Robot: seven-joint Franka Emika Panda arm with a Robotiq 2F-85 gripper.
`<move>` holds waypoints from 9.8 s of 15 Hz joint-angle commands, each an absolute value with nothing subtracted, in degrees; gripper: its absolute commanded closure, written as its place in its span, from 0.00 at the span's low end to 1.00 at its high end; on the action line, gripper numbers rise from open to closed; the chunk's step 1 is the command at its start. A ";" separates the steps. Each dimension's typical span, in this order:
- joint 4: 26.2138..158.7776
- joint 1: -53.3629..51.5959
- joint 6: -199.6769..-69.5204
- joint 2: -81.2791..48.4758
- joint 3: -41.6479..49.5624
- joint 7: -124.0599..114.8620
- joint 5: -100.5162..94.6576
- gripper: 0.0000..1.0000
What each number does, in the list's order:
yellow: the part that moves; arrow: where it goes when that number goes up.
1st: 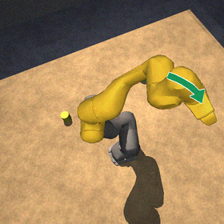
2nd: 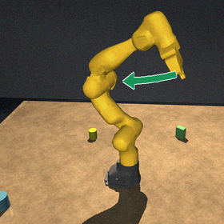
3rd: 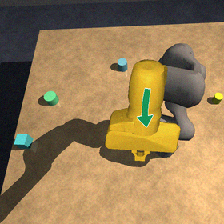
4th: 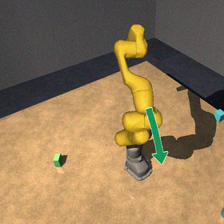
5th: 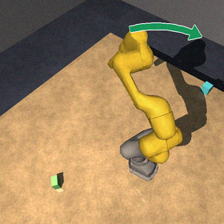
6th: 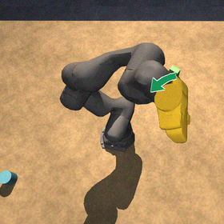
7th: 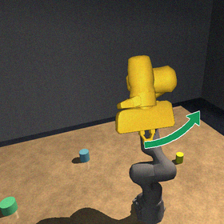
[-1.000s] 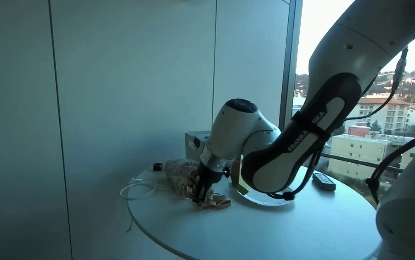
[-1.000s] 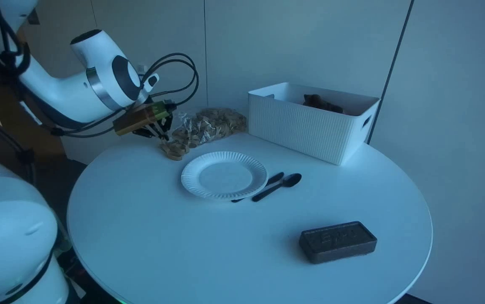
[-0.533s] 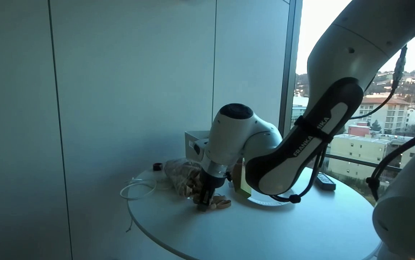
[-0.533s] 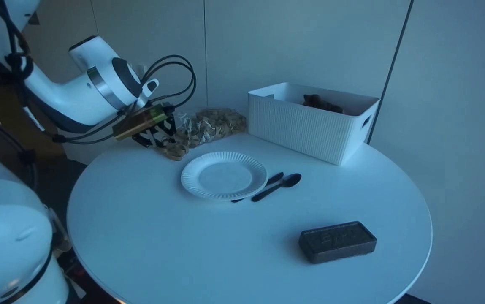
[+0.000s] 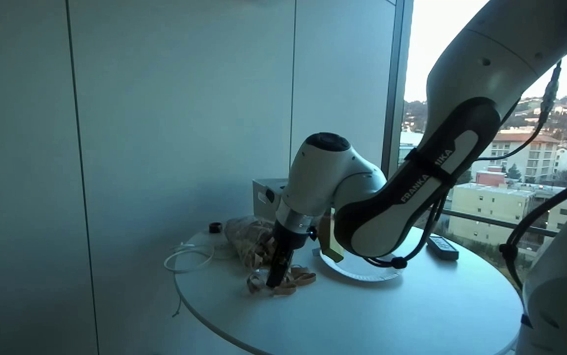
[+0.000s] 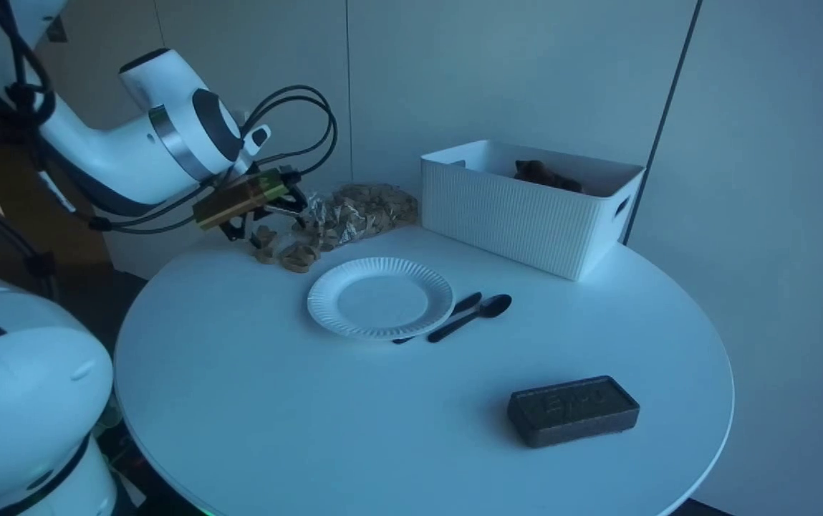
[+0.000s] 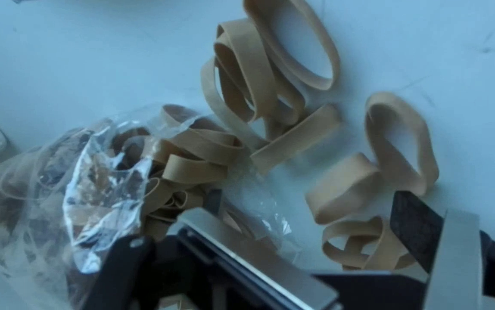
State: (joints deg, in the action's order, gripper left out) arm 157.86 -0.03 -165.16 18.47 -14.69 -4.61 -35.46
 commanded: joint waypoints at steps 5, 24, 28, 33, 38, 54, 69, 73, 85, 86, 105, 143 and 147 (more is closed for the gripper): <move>157.66 -10.73 -150.48 27.13 -1.78 12.73 -12.89 0.00; 153.60 7.08 -135.95 33.42 1.01 5.34 -18.92 0.00; 149.37 14.37 -138.00 30.87 1.40 -2.10 -23.85 0.00; 145.20 21.07 -136.55 24.83 2.66 -8.67 -28.14 0.00; 141.62 20.86 -135.32 17.50 7.41 -9.27 -23.96 0.00; 135.07 17.43 -140.71 4.90 14.02 0.05 -11.17 0.00; 131.46 17.71 -142.16 -0.98 16.65 0.05 -9.72 0.54; 131.24 17.68 -141.93 -1.12 16.75 0.20 -9.32 0.82; 130.37 17.24 -140.64 1.74 16.39 1.77 -8.74 0.81; 130.30 17.10 -140.15 2.83 16.28 2.42 -8.93 0.81; 143.07 6.18 -113.69 19.16 15.09 38.30 -2.00 0.81; 141.79 11.37 -128.16 15.58 20.49 36.41 4.34 0.00; 140.53 10.75 -119.93 13.29 23.98 41.13 12.48 0.00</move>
